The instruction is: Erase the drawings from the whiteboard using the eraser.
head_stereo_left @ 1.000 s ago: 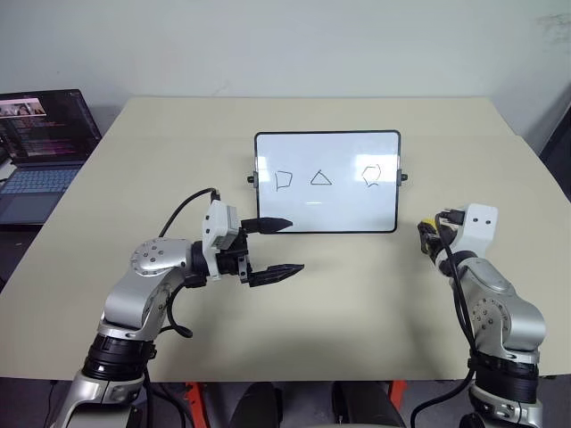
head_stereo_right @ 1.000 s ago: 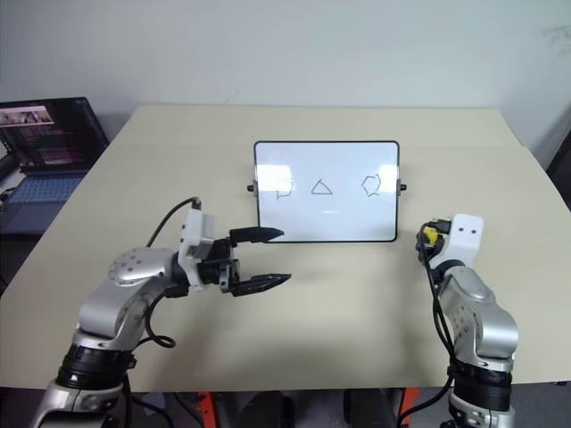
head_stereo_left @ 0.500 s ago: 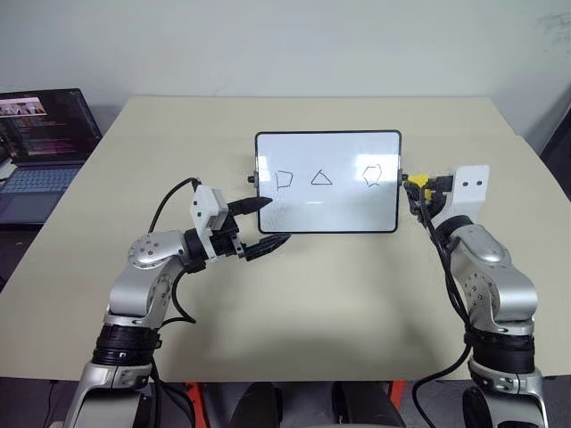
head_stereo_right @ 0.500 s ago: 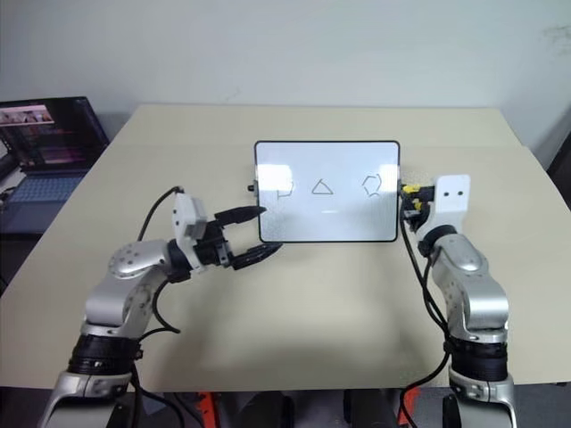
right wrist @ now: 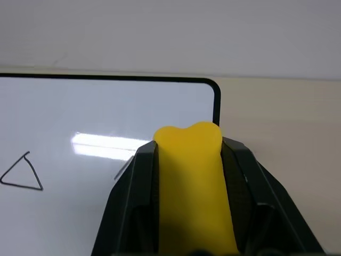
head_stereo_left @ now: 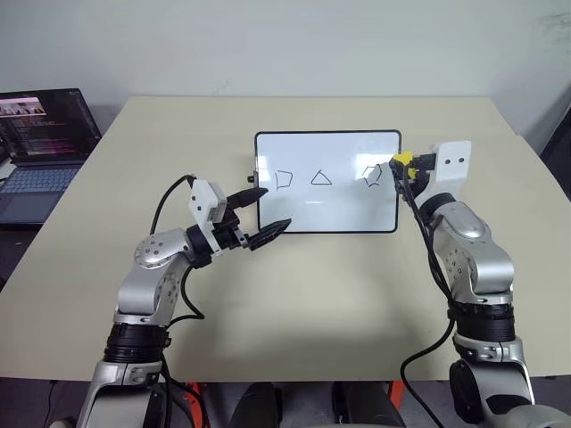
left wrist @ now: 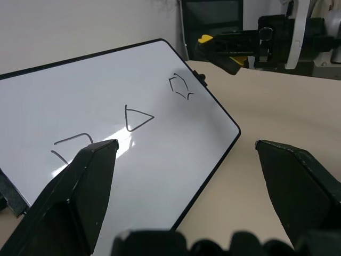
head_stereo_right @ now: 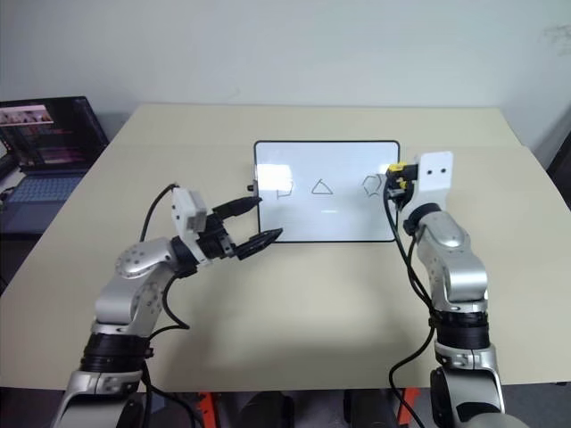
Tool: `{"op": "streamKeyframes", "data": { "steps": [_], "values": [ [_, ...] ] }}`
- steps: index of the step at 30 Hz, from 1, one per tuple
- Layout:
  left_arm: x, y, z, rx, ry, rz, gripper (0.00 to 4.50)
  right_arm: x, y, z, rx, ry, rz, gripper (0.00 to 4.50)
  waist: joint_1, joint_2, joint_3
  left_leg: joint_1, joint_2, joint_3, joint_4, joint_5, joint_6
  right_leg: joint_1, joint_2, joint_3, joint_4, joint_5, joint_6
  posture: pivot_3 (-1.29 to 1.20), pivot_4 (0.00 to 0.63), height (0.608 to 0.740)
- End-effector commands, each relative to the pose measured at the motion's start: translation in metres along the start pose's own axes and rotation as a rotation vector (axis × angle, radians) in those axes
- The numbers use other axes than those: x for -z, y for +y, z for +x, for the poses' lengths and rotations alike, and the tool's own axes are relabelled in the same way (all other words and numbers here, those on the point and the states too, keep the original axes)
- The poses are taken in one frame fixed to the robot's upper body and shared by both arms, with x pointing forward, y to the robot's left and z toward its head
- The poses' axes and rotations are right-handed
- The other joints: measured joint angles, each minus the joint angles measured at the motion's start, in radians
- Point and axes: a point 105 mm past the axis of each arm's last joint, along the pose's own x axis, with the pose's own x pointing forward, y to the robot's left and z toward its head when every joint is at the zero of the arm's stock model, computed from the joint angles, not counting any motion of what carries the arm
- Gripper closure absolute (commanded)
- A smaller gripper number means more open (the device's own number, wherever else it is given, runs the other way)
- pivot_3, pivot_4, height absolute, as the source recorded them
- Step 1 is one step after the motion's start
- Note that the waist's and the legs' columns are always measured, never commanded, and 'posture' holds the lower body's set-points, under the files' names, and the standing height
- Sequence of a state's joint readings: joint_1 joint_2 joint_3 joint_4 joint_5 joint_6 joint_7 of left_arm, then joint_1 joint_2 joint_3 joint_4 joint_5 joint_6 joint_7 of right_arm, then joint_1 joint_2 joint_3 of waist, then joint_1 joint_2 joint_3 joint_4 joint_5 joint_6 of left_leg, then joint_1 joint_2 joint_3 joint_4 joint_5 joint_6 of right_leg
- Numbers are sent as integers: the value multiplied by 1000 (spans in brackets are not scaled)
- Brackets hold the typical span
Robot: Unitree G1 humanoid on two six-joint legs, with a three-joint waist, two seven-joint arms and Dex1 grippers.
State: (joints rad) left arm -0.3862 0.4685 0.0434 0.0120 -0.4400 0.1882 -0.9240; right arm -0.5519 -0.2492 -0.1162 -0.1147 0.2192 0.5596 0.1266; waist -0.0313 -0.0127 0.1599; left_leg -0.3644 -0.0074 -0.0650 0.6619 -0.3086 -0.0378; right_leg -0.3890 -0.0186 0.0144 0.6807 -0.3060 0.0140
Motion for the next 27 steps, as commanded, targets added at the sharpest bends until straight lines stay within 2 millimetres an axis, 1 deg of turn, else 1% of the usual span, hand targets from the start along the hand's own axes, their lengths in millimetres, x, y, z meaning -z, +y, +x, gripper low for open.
{"op": "streamKeyframes", "data": {
  "steps": [1, 12, 27],
  "values": [
    [-11, 0, 4, 7, -29, 43, 0, -19, 4, 4, -12, -71, -13, 3232, 0, 0, 0, 0, 0, 0, 0, 0, 0, 0, 0, 0, 0, 0, 0, 0, 150, 740],
    [-14, 0, 10, 17, -40, 49, 0, -28, 8, 11, -22, -104, -14, 3232, -1, 0, 0, 0, 0, 0, 0, 0, 0, 0, 0, 0, 0, 0, 0, 0, 150, 740],
    [-14, -2, 11, 22, -39, 52, 0, -32, 11, 18, -34, -114, -16, 3232, 0, 0, 0, 0, 0, 0, 0, 0, 0, 0, 0, 0, 0, 0, 0, 0, 150, 740]
  ]
}}
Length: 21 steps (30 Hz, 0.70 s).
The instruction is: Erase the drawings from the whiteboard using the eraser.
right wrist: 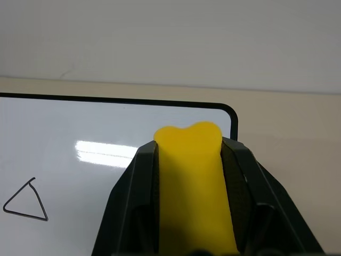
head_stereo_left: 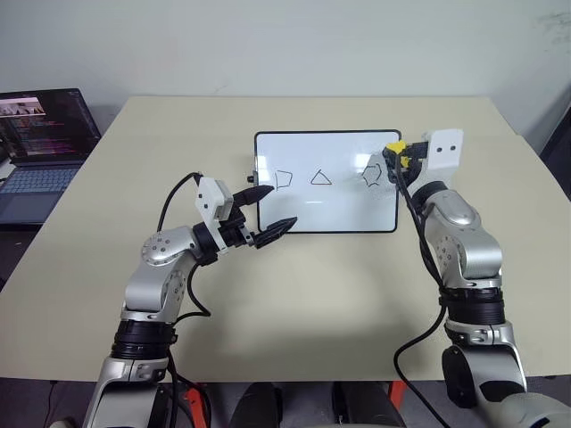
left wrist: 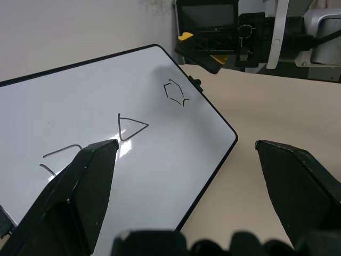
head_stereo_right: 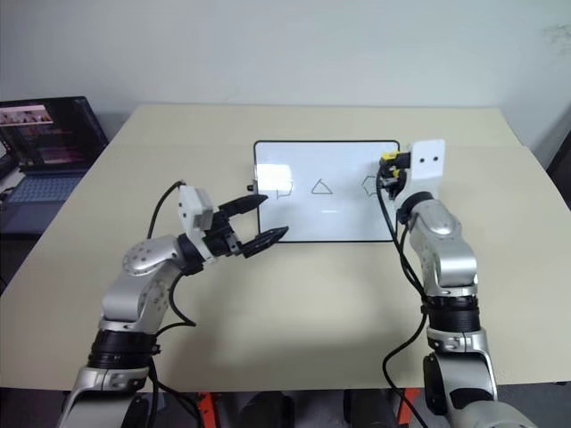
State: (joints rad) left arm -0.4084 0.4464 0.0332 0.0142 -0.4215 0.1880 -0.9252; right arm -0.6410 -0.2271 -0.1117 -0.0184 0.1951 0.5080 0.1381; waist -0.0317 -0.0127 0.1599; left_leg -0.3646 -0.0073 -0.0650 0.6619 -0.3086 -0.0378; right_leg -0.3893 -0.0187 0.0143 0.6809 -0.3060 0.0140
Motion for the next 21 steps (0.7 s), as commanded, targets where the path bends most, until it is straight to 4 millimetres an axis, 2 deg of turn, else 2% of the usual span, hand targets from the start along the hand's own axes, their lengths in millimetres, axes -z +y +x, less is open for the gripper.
{"op": "streamKeyframes", "data": {
  "steps": [1, 21],
  "values": [
    [-11, 1, 3, 6, -28, 42, 0, -19, 5, 2, -15, -75, -16, 3232, 0, 0, 0, 0, 0, 0, 0, 0, 0, 0, 0, 0, 0, 0, 0, 0, 150, 740],
    [-9, -2, 5, 33, -24, 46, 0, -18, 4, 1, -6, -73, -12, 3232, 0, 0, 0, 0, 0, 0, 0, 0, 0, 0, 0, 0, 0, 0, 0, 0, 150, 740]
  ]
}}
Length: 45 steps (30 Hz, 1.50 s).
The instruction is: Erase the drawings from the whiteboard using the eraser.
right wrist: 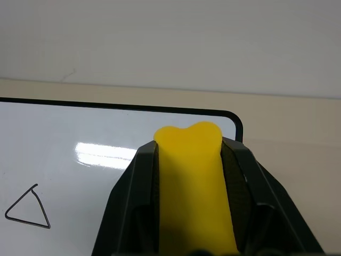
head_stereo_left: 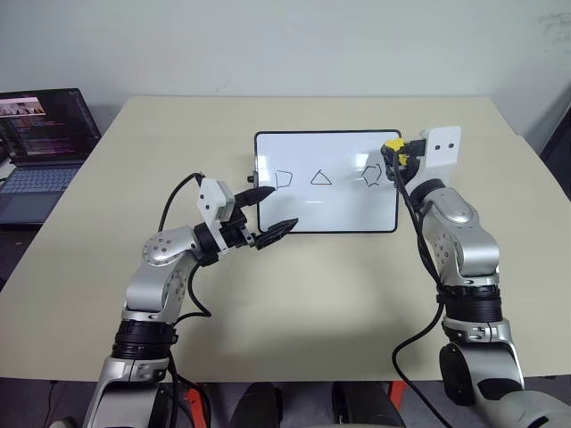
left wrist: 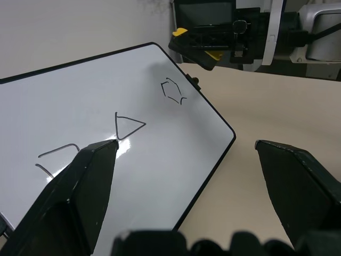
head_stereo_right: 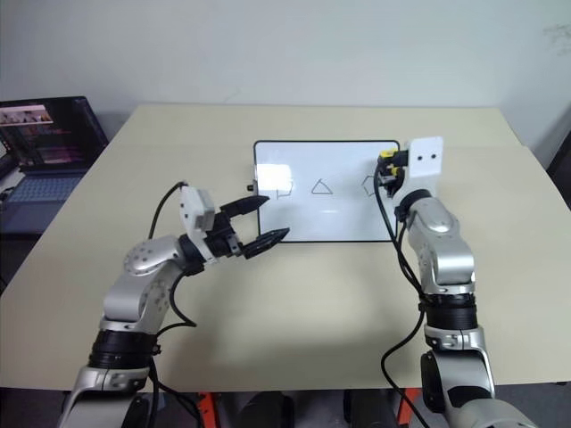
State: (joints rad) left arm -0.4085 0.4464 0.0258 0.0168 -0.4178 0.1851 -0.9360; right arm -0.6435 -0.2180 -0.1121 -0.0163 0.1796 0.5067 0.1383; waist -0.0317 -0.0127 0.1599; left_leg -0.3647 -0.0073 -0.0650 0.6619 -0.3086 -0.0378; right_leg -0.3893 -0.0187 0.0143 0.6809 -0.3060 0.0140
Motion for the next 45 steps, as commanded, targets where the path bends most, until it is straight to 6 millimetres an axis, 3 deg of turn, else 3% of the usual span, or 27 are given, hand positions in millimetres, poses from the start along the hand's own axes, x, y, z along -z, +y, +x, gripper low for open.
{"op": "streamKeyframes", "data": {
  "steps": [1, 31, 45],
  "values": [
    [-11, 0, 4, 20, -29, 46, 0, -18, 3, 0, -9, -73, -7, 3232, 0, 0, 0, 0, 0, 0, 0, 0, 0, 0, 0, 0, 0, 0, 0, 0, 150, 740],
    [-10, -1, 11, 58, -41, 63, 0, -23, 6, 1, -14, -86, -12, 3232, 0, 0, 0, 0, 0, 0, 0, 0, 0, 0, 0, 0, 0, 0, 0, 0, 150, 740],
    [-7, -2, 11, 60, -39, 61, 0, -28, 9, 13, -23, -90, -28, 3232, 0, 0, 0, 0, 0, 0, 0, 0, 0, 0, 0, 0, 0, 0, 0, 0, 150, 740]
  ]
}}
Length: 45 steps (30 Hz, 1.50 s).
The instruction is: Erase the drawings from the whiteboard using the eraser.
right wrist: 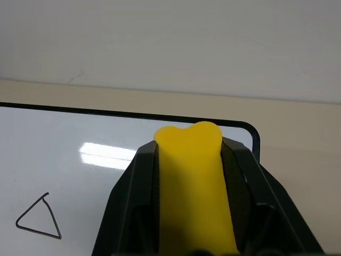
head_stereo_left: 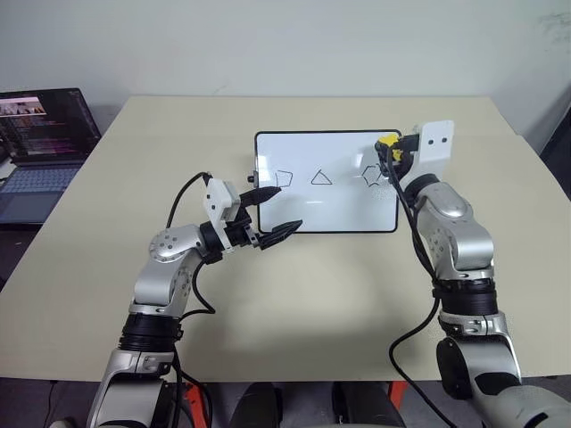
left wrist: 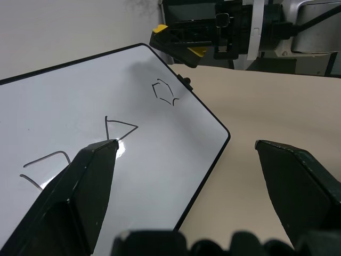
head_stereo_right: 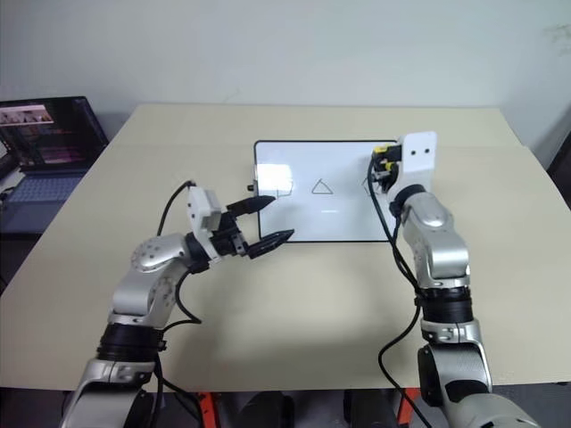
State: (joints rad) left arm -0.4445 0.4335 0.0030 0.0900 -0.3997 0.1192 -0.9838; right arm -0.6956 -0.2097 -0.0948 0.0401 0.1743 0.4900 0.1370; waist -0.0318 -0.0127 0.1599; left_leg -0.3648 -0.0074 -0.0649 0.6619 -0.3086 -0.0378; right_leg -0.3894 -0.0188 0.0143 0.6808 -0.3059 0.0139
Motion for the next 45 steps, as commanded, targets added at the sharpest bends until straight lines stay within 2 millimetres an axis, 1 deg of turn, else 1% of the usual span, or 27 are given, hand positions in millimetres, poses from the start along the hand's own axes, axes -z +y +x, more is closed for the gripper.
{"op": "streamKeyframes", "data": {
  "steps": [1, 5, 10, 13, 17, 24, 28, 31, 34, 37, 42, 45],
  "values": [
    [-10, 0, 4, 13, -30, 39, 0, -23, 1, 4, -4, -84, -26, 3232, 0, 0, 0, 0, 0, 0, 0, 0, 0, 0, 0, 0, 0, 0, 0, 0, 150, 740],
    [-12, 2, 6, 15, -31, 43, 0, -20, 4, 9, -10, -83, -30, 3232, 0, 0, 0, 0, 0, 0, 0, 0, 0, 0, 0, 0, 0, 0, 0, 0, 150, 740],
    [-13, 2, 6, 19, -31, 46, 0, -10, 7, 14, -17, -70, -31, 3232, -1, 0, 0, 0, 0, 0, 0, 0, 0, 0, 0, 0, 0, 0, 0, 0, 150, 740],
    [-14, 2, 6, 16, -32, 49, 0, 8, 7, 14, -21, -35, -30, 3232, -1, 0, 0, 0, 0, 1, 0, 0, 0, 0, 0, 0, 0, 0, 0, 0, 150, 740],
    [-16, 4, 5, 6, -33, 53, 0, 26, 4, 13, -23, 5, -30, 3232, -1, 0, 0, 0, 0, 1, 0, 0, 0, 0, 0, 0, 0, 0, 0, 0, 150, 740],
    [-17, 3, 4, -10, -39, 55, 0, 41, -1, 9, -15, 38, -28, 3232, -1, 0, 0, 0, 0, 1, 0, 0, 0, 0, 0, 0, 1, 0, 0, 0, 150, 740],
    [-18, 4, 4, -16, -41, 58, 0, 54, -2, 1, -12, 71, -22, 3232, -1, 0, 0, 0, 0, 1, 0, 0, 0, 0, 0, 0, 0, 0, 0, 0, 150, 740],
    [-19, 6, 3, -23, -42, 62, 0, 67, -4, -9, -4, 105, -16, 3232, 0, 0, 0, 1, 0, 0, 1, 0, 0, 0, 0, 0, 1, 0, 0, 0, 150, 740],
    [-19, 7, 1, -29, -44, 65, 0, 82, -8, -25, 4, 153, -21, 3232, 0, -1, 0, 1, 0, 0, 1, 0, 0, 1, 0, 0, 1, 0, 0, 0, 150, 740],
    [-19, 6, 0, -35, -45, 64, 0, 92, -13, -40, 7, 186, -30, 3232, 0, -1, -1, 1, 0, 0, 1, 0, 0, 2, 0, 0, 1, 0, 0, 0, 150, 740],
    [-18, 6, -3, -45, -40, 62, 0, 98, -16, -53, 9, 213, -37, 3232, -1, -1, -1, 2, 0, 1, 2, 0, 0, 2, 0, 1, 1, 1, 1, 0, 150, 740],
    [-16, 6, -3, -45, -38, 60, 0, 92, -16, -53, 10, 202, -37, 3232, -1, -1, -1, 2, 0, 0, 2, 0, 0, 2, 0, 1, 2, 2, 1, 0, 150, 740]
  ]
}}
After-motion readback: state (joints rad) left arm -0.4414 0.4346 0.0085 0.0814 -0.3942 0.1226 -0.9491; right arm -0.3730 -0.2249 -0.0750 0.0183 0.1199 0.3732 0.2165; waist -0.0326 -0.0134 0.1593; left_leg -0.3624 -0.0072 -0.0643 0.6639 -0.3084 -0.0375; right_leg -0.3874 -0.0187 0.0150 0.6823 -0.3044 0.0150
